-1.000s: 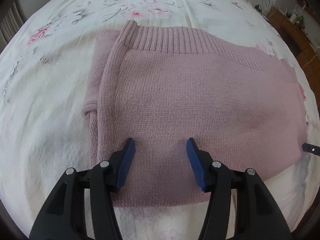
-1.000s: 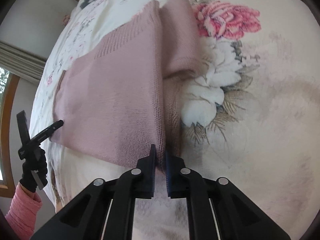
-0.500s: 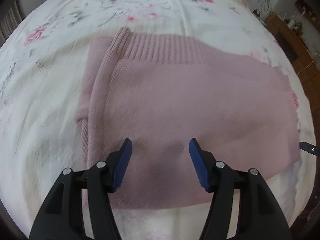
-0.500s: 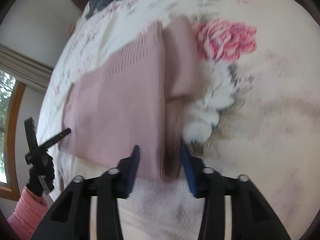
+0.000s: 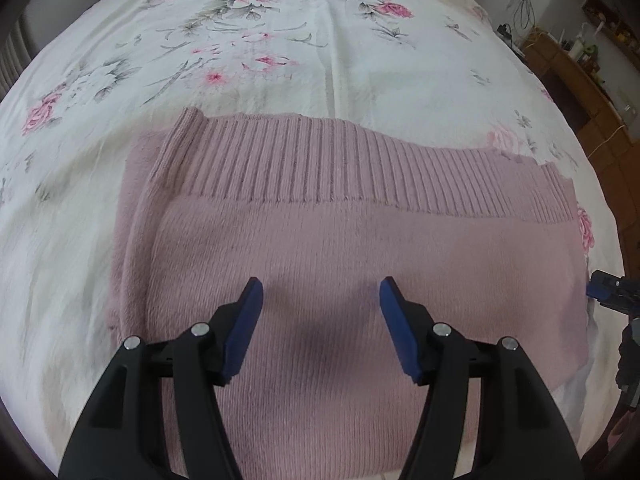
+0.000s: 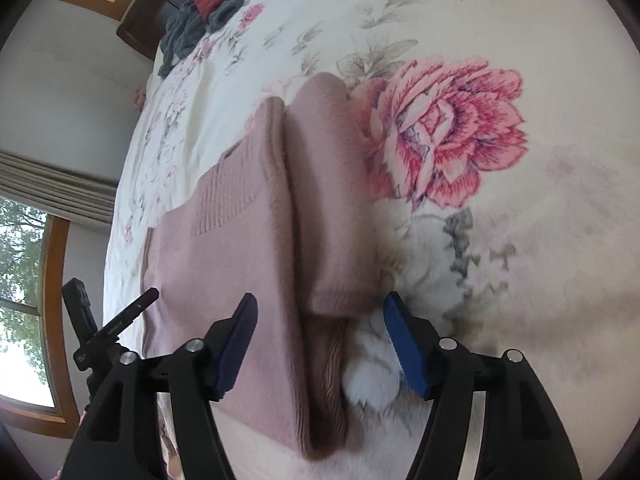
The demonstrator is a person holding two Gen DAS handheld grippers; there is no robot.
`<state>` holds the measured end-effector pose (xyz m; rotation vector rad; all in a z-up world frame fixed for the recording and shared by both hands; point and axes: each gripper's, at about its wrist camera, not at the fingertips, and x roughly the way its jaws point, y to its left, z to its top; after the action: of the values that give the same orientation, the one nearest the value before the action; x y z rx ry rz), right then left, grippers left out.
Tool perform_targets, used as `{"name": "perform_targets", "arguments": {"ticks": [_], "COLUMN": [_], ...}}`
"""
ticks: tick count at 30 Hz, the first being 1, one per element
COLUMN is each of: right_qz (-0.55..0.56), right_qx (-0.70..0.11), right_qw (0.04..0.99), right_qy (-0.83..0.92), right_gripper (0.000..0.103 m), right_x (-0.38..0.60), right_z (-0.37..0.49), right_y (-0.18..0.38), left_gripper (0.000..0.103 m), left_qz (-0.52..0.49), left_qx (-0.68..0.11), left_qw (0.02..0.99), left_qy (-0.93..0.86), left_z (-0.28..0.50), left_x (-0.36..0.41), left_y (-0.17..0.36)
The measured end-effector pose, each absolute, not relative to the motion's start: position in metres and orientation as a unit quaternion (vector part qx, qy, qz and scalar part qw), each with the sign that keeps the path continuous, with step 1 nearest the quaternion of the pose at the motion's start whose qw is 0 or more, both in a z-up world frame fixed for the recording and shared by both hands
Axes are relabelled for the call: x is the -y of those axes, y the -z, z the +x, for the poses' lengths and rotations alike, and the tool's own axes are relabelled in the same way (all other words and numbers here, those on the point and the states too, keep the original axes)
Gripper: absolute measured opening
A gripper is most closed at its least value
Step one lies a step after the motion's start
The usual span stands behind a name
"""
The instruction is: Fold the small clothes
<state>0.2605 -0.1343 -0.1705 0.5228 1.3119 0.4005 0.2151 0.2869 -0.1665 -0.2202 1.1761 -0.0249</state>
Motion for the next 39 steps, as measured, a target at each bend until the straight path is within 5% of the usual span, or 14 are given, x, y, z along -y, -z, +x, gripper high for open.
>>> {"name": "perform_targets", "arguments": {"ticks": [6,8,14,27,39], "right_qz": [0.240,0.230,0.233,0.240,0.131], "right_qx": [-0.595,-0.595,-0.594,-0.598,-0.565], "right_qw": [0.741,0.743,0.743,0.744,0.782], "right_qy": [-0.198,-0.202,-0.201,-0.175,-0.229], "right_gripper": [0.065,0.043,0.028,0.023,0.021], "right_x": [0.125,0.118,0.116,0.115,0.015], "right_z": [0.274,0.277,0.277,0.274,0.277], "right_y": [0.181,0.182,0.185,0.183,0.083], "left_gripper": [0.063,0.064,0.065,0.066,0.066], "left_qz": [-0.115,-0.113,-0.119,-0.117,-0.151], "left_qx": [-0.560,-0.560,-0.560,-0.559,-0.537], "left_qw": [0.821,0.821,0.820,0.821,0.830], "left_qy": [0.014,0.017,0.023,0.023,0.014], "left_z": [0.220,0.221,0.220,0.219,0.186], "left_x": [-0.295,-0.295,-0.299,-0.298,-0.338], "left_y": [0.179,0.181,0.184,0.183,0.143]}}
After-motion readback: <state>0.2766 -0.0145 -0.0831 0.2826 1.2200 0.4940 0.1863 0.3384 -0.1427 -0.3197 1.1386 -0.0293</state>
